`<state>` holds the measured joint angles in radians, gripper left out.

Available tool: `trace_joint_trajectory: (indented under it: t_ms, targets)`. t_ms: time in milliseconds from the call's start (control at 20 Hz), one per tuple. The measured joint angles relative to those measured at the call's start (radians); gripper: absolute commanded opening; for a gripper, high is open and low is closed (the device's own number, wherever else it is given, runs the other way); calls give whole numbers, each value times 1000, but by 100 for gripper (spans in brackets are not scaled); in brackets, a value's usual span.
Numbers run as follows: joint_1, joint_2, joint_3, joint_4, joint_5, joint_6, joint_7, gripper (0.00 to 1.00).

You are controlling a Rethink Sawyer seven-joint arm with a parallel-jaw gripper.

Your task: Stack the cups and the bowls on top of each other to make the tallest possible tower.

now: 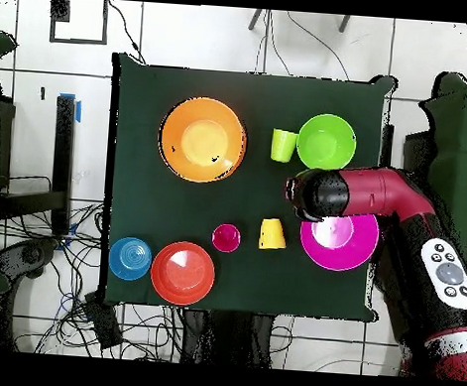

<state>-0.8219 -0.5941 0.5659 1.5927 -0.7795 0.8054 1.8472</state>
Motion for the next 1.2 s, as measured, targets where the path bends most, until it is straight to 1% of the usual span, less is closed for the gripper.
trace_joint_trajectory:
  t_ms: [400, 950, 1200]
  targets:
    - [0, 30, 0, -1, -3, 0, 0, 100]
    - [-1, 99, 0, -8, -4, 0, 0, 100]
    - [-2, 113, 0, -14, -4, 0, 0, 100]
